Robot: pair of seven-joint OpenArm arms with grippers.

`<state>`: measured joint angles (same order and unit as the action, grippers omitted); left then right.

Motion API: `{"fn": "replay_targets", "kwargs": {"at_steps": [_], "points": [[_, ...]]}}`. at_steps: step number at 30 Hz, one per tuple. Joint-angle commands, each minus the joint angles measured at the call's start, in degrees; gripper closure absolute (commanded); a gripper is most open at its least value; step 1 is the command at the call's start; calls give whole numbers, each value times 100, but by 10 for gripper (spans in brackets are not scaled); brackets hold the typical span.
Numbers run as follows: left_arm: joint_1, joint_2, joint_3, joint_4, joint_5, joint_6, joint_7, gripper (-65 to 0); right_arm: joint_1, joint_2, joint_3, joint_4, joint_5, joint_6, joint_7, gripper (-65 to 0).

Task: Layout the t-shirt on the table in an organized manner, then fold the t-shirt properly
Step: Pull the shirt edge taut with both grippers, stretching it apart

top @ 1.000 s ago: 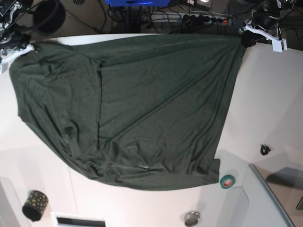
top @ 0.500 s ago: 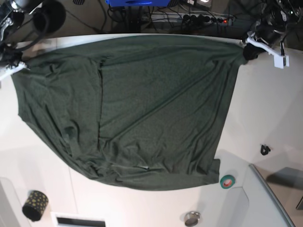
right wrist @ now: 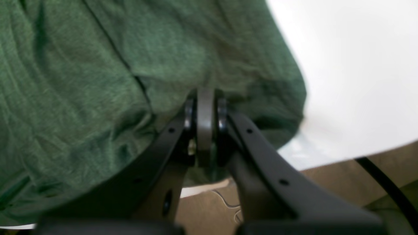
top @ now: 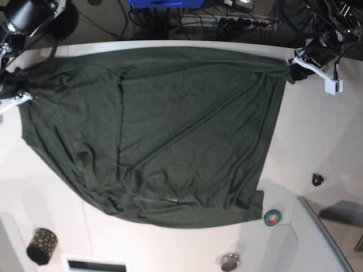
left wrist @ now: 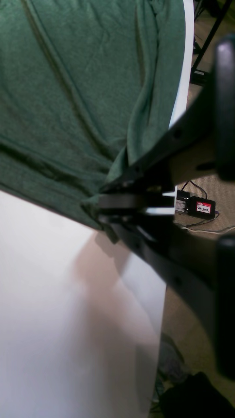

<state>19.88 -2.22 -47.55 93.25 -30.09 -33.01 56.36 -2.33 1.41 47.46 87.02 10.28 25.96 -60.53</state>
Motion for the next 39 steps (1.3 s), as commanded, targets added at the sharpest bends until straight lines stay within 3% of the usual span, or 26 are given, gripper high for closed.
{"fn": "replay_targets", "kwargs": {"at_steps": [1, 3, 7, 9, 16, 27, 34, 36, 39], "points": [[47, -55, -14, 77, -90, -44, -67, 0, -114, 57, 32, 260, 66, 20, -61, -30], [126, -46, -23, 77, -90, -44, -67, 0, -334, 4, 49, 700, 75, 29, -281, -105], [206, -46, -41, 121, -99, -44, -67, 0, -563, -576, 612, 1350, 75, 29, -430, -375], [206, -46, -41, 121, -99, -44, -67, 0, -563, -743, 770, 1324, 75, 37, -369, -449], [206, -46, -41, 121, -99, -44, -67, 0, -352, -743, 779, 709, 75, 37, -360, -398], [206, -46, -41, 121, -99, -44, -67, 0, -114, -770, 823, 559, 75, 37, -351, -398], [206, -46, -49, 121, -99, -44, -67, 0, -106, -752, 823, 49, 75, 2, -8, -393], [206, -46, -49, 121, -99, -44, -67, 0, -106, -752, 823, -65, 75, 2, 115, -330], [206, -55, -49, 121, -99, -44, -67, 0, -114, -752, 823, -91, 75, 2, 150, -117]]}}
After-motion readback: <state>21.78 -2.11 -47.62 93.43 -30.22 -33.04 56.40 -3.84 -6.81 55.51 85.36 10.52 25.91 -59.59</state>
